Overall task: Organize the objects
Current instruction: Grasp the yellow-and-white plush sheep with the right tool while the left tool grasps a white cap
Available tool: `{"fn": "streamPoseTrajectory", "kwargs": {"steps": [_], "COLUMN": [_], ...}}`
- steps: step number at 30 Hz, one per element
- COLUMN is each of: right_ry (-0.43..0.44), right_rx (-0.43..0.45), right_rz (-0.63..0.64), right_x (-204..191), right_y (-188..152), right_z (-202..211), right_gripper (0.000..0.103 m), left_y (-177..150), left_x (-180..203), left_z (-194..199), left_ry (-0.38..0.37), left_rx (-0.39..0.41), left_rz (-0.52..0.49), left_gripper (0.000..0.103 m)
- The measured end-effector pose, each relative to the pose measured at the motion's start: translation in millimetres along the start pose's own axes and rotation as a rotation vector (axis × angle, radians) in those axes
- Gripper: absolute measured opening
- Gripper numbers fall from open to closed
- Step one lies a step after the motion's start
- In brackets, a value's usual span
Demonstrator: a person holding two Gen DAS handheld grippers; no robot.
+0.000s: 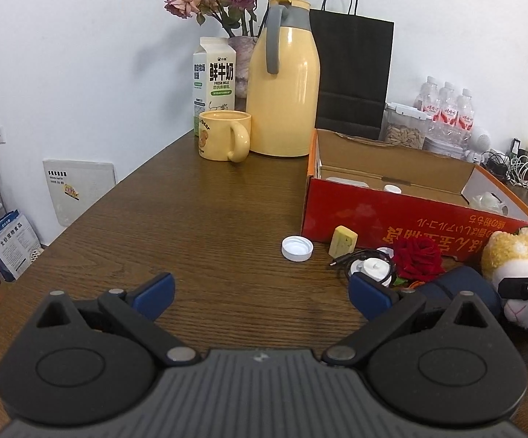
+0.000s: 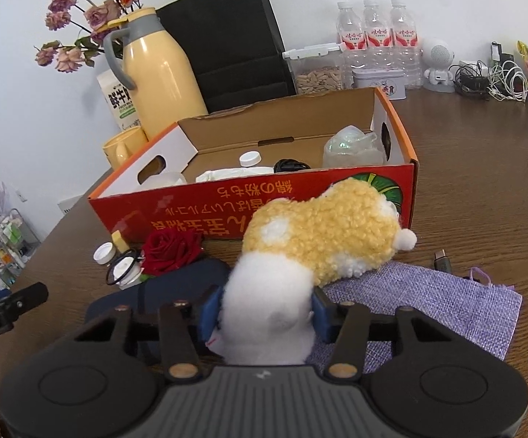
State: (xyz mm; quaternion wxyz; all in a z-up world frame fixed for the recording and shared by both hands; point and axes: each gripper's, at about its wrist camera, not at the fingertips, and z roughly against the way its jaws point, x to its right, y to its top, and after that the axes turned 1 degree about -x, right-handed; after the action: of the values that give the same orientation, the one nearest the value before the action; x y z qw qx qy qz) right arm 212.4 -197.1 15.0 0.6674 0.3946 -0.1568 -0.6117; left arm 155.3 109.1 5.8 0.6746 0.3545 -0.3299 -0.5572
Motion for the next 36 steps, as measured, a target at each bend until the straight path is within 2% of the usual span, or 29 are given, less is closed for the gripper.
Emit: {"fn": "streamPoseTrajectory", "kwargs": {"steps": [15, 20, 25, 29, 36], "right_ry": [0.045, 0.06, 0.065, 0.065, 0.065], "right_rx": [0.074, 0.094, 0.107, 0.115, 0.117], "right_rz": [0.055, 0.073, 0.088, 0.098, 0.105], "right_x": [-1, -1, -2, -2, -1], "right_y": [4, 8, 9, 8, 9], "right_z": [20, 23, 26, 27, 26], "right_gripper": [0.048, 0.048, 0.048, 0.048, 0.048], "left_y": [17, 30, 37, 40, 42], "left_x": [10, 10, 18, 26, 31], "left_z": [-6, -23, -52, -77, -101], "left_ry": [0.031, 0.04, 0.042, 0.046, 0.004], "left_rx": [0.017, 0.013, -0.019, -0.061, -0.095], "left_rz": [-0.05, -0.073, -0.139, -0.188, -0.213], "left_gripper": [0.103, 0.103, 0.103, 0.091, 0.077]}}
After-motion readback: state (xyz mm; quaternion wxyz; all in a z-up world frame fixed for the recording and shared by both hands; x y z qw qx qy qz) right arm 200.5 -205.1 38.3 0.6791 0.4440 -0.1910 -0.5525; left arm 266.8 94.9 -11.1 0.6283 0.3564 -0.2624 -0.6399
